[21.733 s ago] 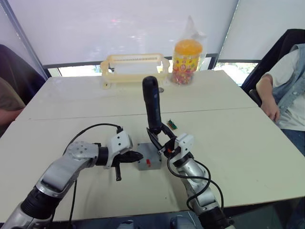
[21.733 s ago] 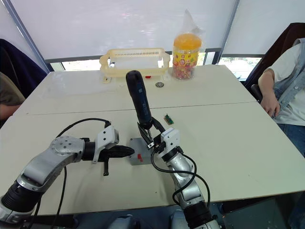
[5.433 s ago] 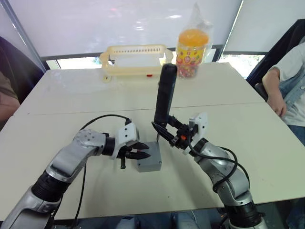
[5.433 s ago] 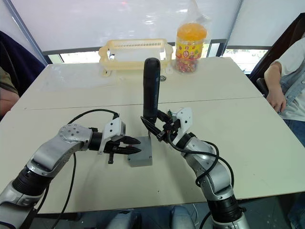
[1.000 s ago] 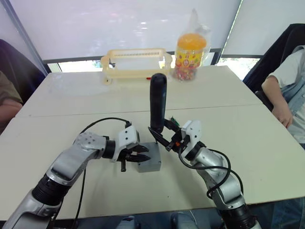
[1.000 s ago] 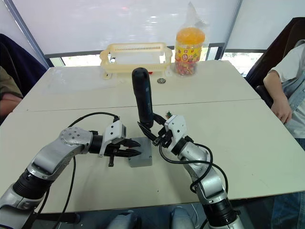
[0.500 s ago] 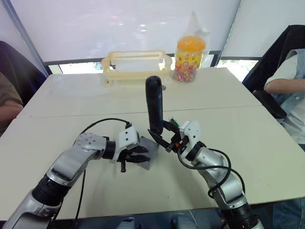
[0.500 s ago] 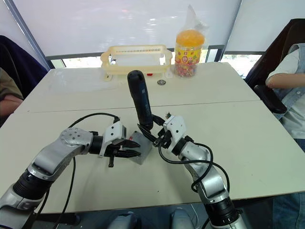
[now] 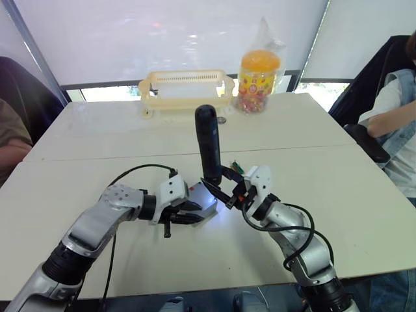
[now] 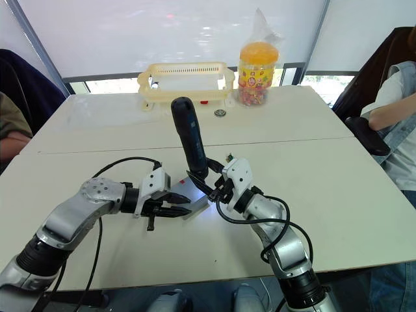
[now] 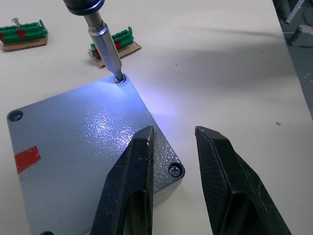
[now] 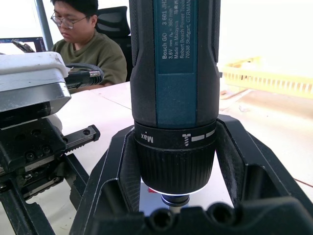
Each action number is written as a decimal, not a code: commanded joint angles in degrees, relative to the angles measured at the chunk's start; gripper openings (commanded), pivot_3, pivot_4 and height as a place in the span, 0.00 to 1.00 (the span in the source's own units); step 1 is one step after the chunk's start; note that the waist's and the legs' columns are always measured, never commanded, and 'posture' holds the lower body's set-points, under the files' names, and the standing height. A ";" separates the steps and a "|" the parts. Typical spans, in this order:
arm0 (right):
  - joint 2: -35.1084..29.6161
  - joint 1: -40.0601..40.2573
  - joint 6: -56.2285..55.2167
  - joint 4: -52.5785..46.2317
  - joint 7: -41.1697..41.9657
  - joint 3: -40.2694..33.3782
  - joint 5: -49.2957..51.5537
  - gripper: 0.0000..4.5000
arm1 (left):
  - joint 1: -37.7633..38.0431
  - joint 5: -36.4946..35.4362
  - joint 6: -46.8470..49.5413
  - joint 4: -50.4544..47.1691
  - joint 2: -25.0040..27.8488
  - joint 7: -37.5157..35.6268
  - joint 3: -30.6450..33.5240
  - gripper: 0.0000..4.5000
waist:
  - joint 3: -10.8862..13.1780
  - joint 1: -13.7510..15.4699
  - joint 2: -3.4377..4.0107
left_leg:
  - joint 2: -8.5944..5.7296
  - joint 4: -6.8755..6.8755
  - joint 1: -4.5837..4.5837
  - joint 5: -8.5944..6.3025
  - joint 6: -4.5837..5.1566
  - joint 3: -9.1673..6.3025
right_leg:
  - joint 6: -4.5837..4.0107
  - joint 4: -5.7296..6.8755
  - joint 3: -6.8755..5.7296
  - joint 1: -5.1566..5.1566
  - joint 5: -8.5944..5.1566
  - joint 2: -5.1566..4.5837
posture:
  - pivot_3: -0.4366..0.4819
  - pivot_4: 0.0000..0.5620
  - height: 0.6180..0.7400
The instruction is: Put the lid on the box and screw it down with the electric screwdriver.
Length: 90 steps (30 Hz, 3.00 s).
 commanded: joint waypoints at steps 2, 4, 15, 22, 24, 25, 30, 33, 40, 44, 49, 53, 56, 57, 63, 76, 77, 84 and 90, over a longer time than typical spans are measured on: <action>-0.02 1.27 2.22 2.90 -0.42 -0.01 -0.53 0.39 | 1.51 0.62 1.59 0.89 0.39 0.59 -0.81 0.29 | -0.12 0.00 0.00 | 0.00 0.00 0.00 0.00 0.00 0.00 | -0.01 -0.02 0.00 0.01 -0.01 0.00 | 0.48 0.27 1.00; 0.00 1.34 2.18 2.93 -0.45 -0.01 -0.54 0.39 | 1.58 0.58 1.57 0.87 0.41 0.70 -0.88 0.29 | -0.14 0.00 0.01 | 0.00 0.00 0.01 0.00 0.00 -0.01 | -0.02 -0.02 0.00 0.01 -0.01 0.00 | 0.48 0.27 1.00; 0.00 1.37 2.05 3.12 -0.53 -0.08 -0.63 0.39 | 1.18 0.57 1.59 0.99 0.44 0.82 -1.21 0.29 | -0.17 0.00 0.00 | 0.01 0.00 0.01 0.00 0.01 -0.01 | -0.02 -0.05 0.00 0.03 -0.03 0.00 | 0.48 0.27 1.00; 0.03 1.19 1.84 3.24 -0.68 -0.15 -0.77 0.39 | 0.96 0.71 1.47 1.13 0.38 0.80 -1.38 0.29 | -0.17 0.00 0.00 | 0.02 -0.01 0.01 -0.01 0.01 -0.02 | -0.02 -0.07 -0.01 0.05 -0.04 0.00 | 0.48 0.27 1.00; 0.03 1.14 1.81 3.17 -0.75 -0.20 -0.77 0.39 | 0.93 0.73 1.46 1.19 0.34 0.82 -1.42 0.29 | -0.17 0.01 0.00 | 0.03 -0.01 0.01 -0.01 0.01 -0.03 | -0.02 -0.08 -0.01 0.05 -0.04 0.00 | 0.48 0.27 1.00; 0.04 1.07 1.79 3.20 -0.77 -0.24 -0.77 0.39 | 0.87 0.74 1.45 1.26 0.31 0.82 -1.44 0.29 | -0.17 0.01 0.00 | 0.03 -0.01 0.01 -0.01 0.01 -0.03 | -0.02 -0.08 -0.01 0.05 -0.04 0.00 | 0.48 0.27 1.00; 0.22 0.26 1.35 2.63 -1.31 -1.00 -0.67 0.39 | 0.75 0.86 1.38 1.50 0.12 0.93 -1.60 0.29 | -0.17 0.03 0.01 | 0.03 -0.01 0.01 -0.01 0.01 -0.03 | -0.01 -0.10 -0.01 0.05 -0.05 0.00 | 0.48 0.27 1.00; 0.66 -1.41 2.16 0.06 -1.87 -2.72 1.07 0.39 | 0.57 1.59 0.92 1.97 -0.07 1.10 -2.27 0.29 | -0.16 0.05 0.01 | 0.03 -0.01 0.00 -0.01 0.01 -0.04 | -0.01 -0.10 -0.02 0.05 -0.05 0.00 | 0.48 0.27 1.00; 1.26 -14.23 20.29 -16.47 -9.22 -13.60 17.79 0.39 | -0.17 2.99 -0.52 4.05 -0.38 0.89 -3.77 0.29 | 0.03 0.17 0.19 | 0.01 -0.02 -0.21 -0.01 0.00 -0.07 | 0.00 -0.14 -0.02 -0.16 -0.01 -0.05 | 0.48 0.27 1.00; 1.69 -18.62 28.77 -18.95 -13.99 -18.15 26.77 0.39 | 0.21 2.53 -0.57 4.11 -0.46 0.77 -3.65 0.29 | 0.02 0.04 0.19 | 0.02 -0.30 -0.11 -0.01 0.01 -0.08 | 0.13 -0.21 -0.02 -0.17 0.05 -0.05 | 0.48 0.27 1.00; 0.07 -21.36 37.30 -16.64 -19.92 -24.15 36.38 0.39 | 0.51 1.10 -0.34 3.54 -1.53 1.43 -1.85 0.29 | 0.02 0.10 0.19 | 0.02 -0.33 -0.11 -0.01 0.01 -0.05 | -0.03 -0.22 -0.02 -0.17 -0.03 -0.07 | 0.48 0.27 1.00; -7.47 -24.92 48.80 -11.60 -23.35 -30.75 49.05 0.39 | -0.28 -3.21 3.49 0.65 -1.99 2.24 2.47 0.29 | 0.21 0.09 0.21 | -0.01 -0.32 -0.19 -0.01 0.01 -0.04 | -0.02 -0.30 -0.02 -0.19 -0.02 -0.13 | 0.48 0.27 1.00; -18.21 -28.14 62.57 -3.44 -26.70 -34.36 58.77 0.39 | -1.45 -7.11 7.07 -3.40 0.83 1.29 6.58 0.29 | 0.64 0.01 0.20 | -0.03 -0.32 -0.29 -0.01 0.02 0.02 | -0.02 -0.31 -0.02 -0.28 -0.03 -0.18 | 0.48 0.27 1.00; -21.93 -28.42 67.32 -0.52 -27.49 -35.09 60.75 0.39 | -1.78 -8.55 8.55 -4.83 1.97 1.06 8.05 0.29 | 0.76 0.02 0.13 | -0.03 -0.33 -0.32 -0.01 0.02 0.03 | -0.02 -0.31 -0.03 -0.32 -0.03 -0.19 | 0.48 0.27 1.00; -41.91 -22.31 81.58 11.72 -25.77 -32.92 69.28 0.39 | -0.02 -13.77 13.35 -13.37 9.66 -0.75 12.83 0.29 | 1.18 0.21 0.15 | -0.04 -0.73 -0.42 -0.03 0.07 0.11 | -0.02 -0.50 -0.05 -0.48 -0.04 -0.26 | 0.48 0.27 1.00; -52.37 -18.51 81.63 28.08 -25.71 -18.67 73.60 0.39 | 3.01 -18.67 14.17 -21.28 10.33 2.28 11.27 0.29 | 1.24 0.10 0.20 | -0.04 -0.38 -1.11 -0.10 0.22 0.46 | 0.16 -0.72 -0.05 -0.95 0.02 -0.20 | 0.48 0.27 1.00; -51.54 -19.08 81.63 29.09 -26.45 -18.23 72.59 0.39 | 3.12 -18.52 14.15 -21.19 9.70 3.13 10.86 0.29 | 1.24 0.07 0.20 | -0.04 -0.28 -1.12 -0.10 0.22 0.46 | 0.15 -0.70 -0.05 -0.92 0.02 -0.19 | 0.48 0.27 1.00; -46.71 -22.26 81.63 33.01 -28.10 -17.75 62.94 0.39 | 4.74 -17.37 13.71 -20.54 7.88 6.73 9.89 0.29 | 1.24 0.13 0.19 | -0.06 0.02 -1.16 -0.11 0.23 0.45 | 0.15 -0.75 -0.03 -0.77 0.08 -0.19 | 0.48 0.27 1.00; -44.92 -21.19 81.63 29.37 -25.81 -18.43 57.11 0.81 | 6.90 -17.83 13.65 -17.70 7.12 9.36 12.87 0.29 | 1.23 0.14 0.18 | -0.05 0.04 -1.10 -0.11 0.23 0.39 | 0.15 -0.76 -0.06 -0.65 0.09 -0.18 | 0.48 0.27 1.00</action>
